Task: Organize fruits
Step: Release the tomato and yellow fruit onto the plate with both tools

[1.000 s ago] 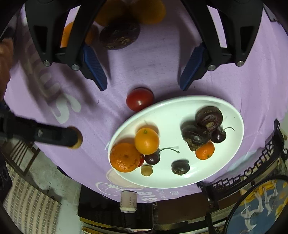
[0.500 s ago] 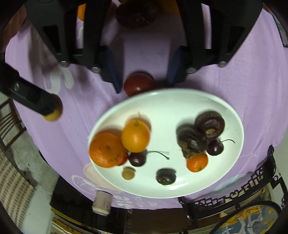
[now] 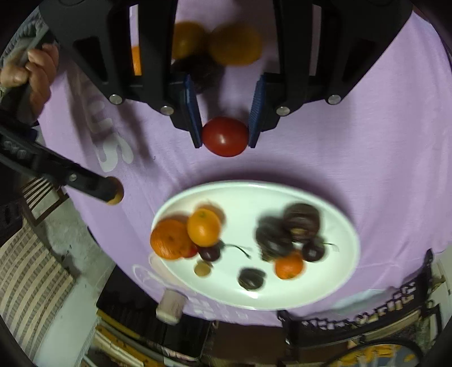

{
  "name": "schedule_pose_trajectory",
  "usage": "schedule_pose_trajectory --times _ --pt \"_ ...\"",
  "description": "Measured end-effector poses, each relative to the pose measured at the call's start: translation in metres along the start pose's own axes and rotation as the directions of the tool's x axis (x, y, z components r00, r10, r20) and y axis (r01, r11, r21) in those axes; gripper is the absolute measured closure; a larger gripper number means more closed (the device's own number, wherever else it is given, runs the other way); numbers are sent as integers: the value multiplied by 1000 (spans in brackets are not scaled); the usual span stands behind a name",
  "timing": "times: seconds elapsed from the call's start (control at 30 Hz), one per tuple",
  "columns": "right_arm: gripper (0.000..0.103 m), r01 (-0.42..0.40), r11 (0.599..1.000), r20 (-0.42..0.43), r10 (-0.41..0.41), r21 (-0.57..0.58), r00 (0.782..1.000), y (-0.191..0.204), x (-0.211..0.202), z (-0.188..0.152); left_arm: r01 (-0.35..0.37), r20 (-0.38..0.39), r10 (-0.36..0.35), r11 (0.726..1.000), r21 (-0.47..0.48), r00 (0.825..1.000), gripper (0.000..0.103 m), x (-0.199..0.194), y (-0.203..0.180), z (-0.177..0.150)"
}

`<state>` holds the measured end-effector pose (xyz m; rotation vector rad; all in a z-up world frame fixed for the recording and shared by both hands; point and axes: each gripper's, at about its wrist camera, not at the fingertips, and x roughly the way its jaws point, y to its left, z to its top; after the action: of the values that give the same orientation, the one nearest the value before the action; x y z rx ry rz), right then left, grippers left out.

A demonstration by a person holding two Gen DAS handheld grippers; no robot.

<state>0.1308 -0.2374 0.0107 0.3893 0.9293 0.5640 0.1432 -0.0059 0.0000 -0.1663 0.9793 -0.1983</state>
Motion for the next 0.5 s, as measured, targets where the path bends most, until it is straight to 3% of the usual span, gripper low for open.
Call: schedule_pose_trajectory --times 0.23,0.37,0.5 --pt "80 -12 998 -3 12 -65 1000 19 3 -10 -28 81 30 999 -29 996 70 -31 20 1" --pt "80 -36 996 8 37 -80 999 32 3 0 -76 134 78 997 -16 988 70 -43 24 31" --pt "80 -16 994 18 18 -107 1000 47 12 31 -121 171 120 993 -5 978 70 -40 24 73"
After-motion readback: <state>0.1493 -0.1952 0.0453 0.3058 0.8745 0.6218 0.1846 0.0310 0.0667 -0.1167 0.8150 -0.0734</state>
